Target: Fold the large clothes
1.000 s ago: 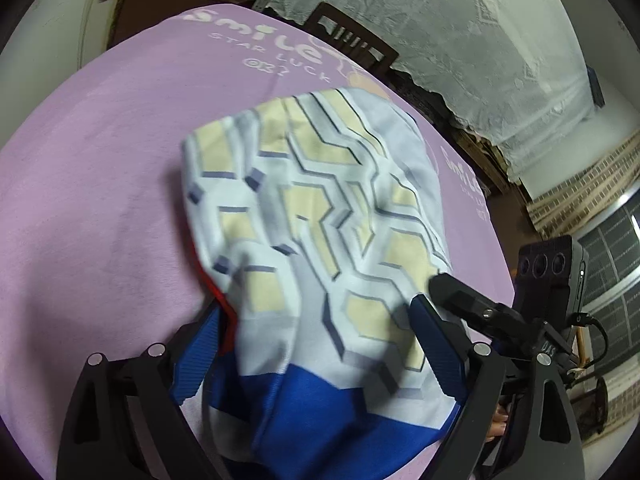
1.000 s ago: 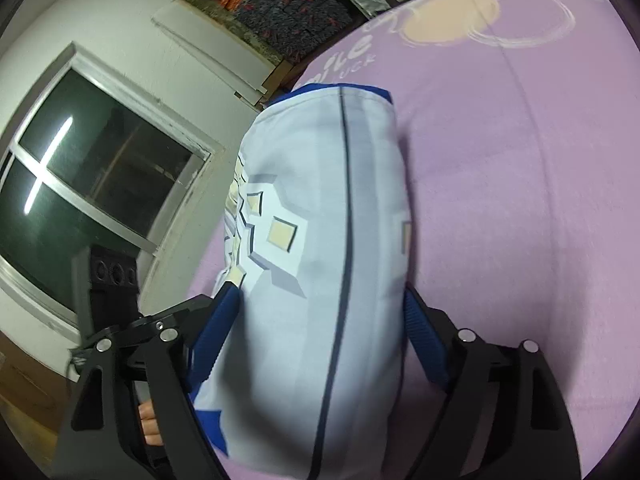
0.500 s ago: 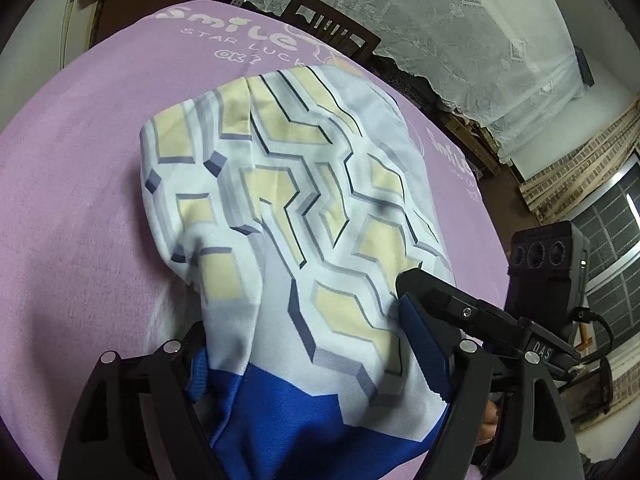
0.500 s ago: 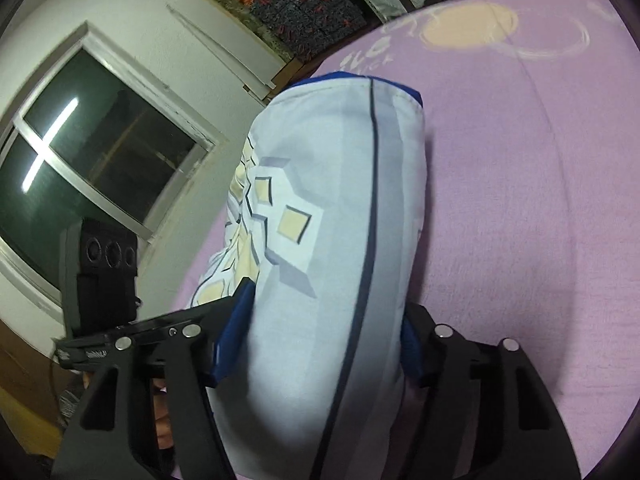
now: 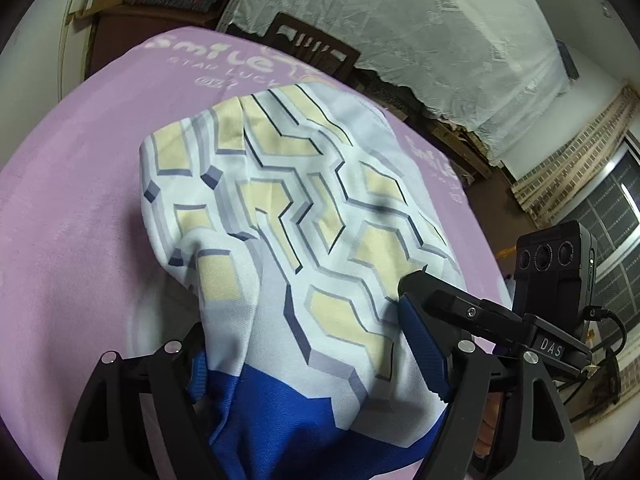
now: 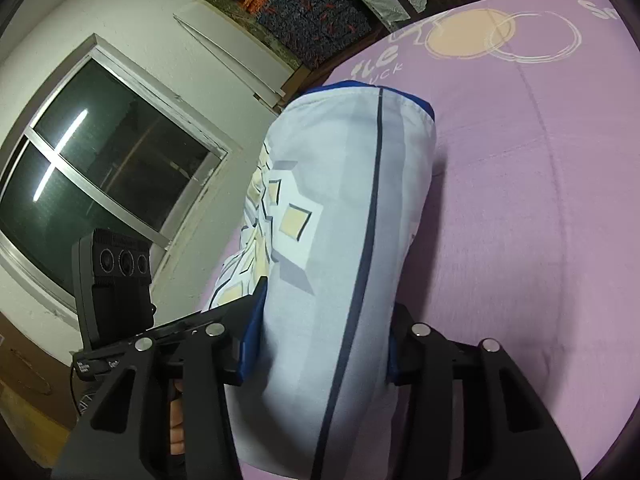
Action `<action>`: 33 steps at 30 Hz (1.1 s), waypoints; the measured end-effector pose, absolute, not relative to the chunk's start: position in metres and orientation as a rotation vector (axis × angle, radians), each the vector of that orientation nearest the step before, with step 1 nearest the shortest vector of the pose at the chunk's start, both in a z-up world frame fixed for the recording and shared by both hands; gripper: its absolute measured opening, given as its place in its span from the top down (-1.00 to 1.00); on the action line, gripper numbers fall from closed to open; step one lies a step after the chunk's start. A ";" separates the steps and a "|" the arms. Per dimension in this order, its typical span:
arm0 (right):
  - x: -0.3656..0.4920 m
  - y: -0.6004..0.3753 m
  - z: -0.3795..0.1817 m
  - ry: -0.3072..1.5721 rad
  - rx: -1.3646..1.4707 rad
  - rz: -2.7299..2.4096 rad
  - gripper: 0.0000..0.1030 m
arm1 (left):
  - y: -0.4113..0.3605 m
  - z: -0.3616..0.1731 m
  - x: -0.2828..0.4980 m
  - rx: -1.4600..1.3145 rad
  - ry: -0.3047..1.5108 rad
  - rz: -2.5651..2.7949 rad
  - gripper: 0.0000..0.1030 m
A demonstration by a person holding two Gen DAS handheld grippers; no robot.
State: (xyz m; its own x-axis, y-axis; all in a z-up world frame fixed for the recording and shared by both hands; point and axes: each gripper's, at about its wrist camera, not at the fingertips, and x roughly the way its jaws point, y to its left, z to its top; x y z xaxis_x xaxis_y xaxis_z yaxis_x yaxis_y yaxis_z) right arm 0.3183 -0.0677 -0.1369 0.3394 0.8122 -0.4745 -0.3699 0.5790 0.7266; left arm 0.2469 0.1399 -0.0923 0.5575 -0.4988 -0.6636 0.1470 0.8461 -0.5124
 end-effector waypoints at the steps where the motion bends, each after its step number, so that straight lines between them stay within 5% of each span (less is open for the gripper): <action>1: 0.311 -0.074 -0.132 0.921 0.558 0.817 0.12 | 0.135 -0.089 0.242 -0.426 0.901 -0.407 -0.55; 33: 0.074 -0.330 -0.021 0.506 0.635 0.516 0.13 | -0.117 0.033 0.107 -0.108 0.695 -0.776 -0.54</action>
State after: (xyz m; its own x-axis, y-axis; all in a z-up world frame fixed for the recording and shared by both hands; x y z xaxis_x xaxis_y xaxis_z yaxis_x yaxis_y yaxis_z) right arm 0.0739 -0.3296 -0.0206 0.7581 0.5889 -0.2801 -0.2917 0.6904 0.6620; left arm 0.1070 -0.1171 0.0331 0.5049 -0.6759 -0.5369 0.6074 0.7202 -0.3353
